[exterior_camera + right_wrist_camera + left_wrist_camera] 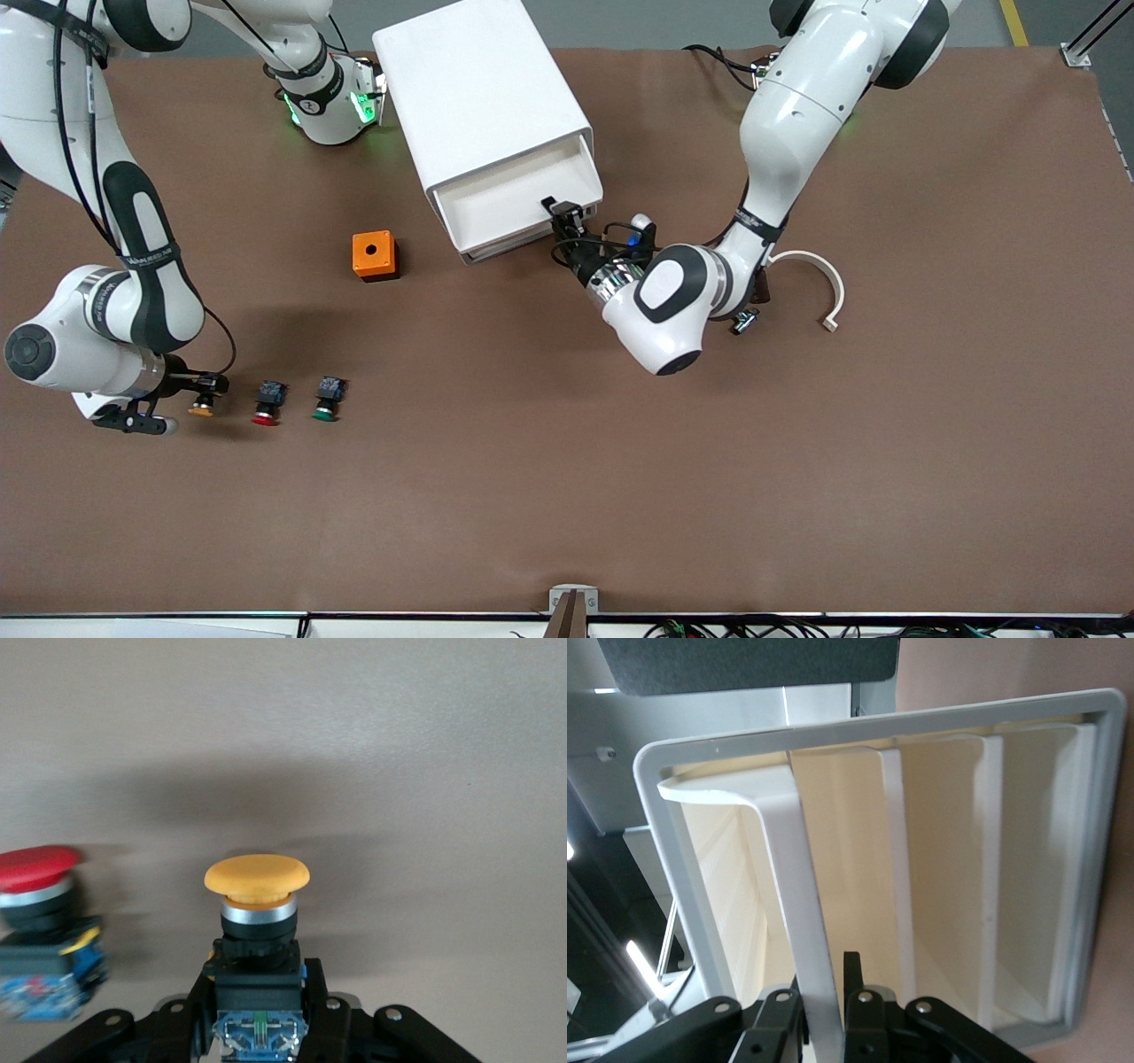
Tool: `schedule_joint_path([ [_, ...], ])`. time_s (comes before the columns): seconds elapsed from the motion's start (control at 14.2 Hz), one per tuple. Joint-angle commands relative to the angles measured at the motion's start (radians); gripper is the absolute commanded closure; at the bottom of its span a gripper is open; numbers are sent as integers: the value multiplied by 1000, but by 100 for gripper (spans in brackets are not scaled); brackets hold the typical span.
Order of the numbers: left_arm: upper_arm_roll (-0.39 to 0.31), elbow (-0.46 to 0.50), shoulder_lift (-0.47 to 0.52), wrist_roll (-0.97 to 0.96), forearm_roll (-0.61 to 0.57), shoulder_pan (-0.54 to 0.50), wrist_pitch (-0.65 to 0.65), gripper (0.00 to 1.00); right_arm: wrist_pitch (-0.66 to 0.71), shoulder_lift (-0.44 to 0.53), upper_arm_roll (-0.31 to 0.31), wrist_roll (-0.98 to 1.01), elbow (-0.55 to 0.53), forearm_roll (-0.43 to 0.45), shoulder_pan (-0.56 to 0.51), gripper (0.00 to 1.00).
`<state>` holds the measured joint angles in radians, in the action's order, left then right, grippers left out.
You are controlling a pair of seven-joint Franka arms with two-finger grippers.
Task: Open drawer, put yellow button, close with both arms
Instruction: 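Pull the drawer open with the left gripper while the right gripper grasps the yellow button, then carry the yellow button into the open drawer with the right gripper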
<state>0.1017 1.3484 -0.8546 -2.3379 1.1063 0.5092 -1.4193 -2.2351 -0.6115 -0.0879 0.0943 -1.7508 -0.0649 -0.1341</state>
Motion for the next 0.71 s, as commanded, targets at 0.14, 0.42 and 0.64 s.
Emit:
schedule_joint_path([
  [0.14, -7, -15, -23, -14, 1, -57, -50, 82, 251, 209, 8, -211, -13, -85, 99, 100],
  [0.42, -7, -17, -23, -6, 0, -67, -50, 69, 408, 369, 8, -498, -21, -144, 218, 100],
  [0.64, -7, -18, -20, -1, 6, -70, -56, 25, 477, 475, 7, -790, -41, -144, 351, 100],
])
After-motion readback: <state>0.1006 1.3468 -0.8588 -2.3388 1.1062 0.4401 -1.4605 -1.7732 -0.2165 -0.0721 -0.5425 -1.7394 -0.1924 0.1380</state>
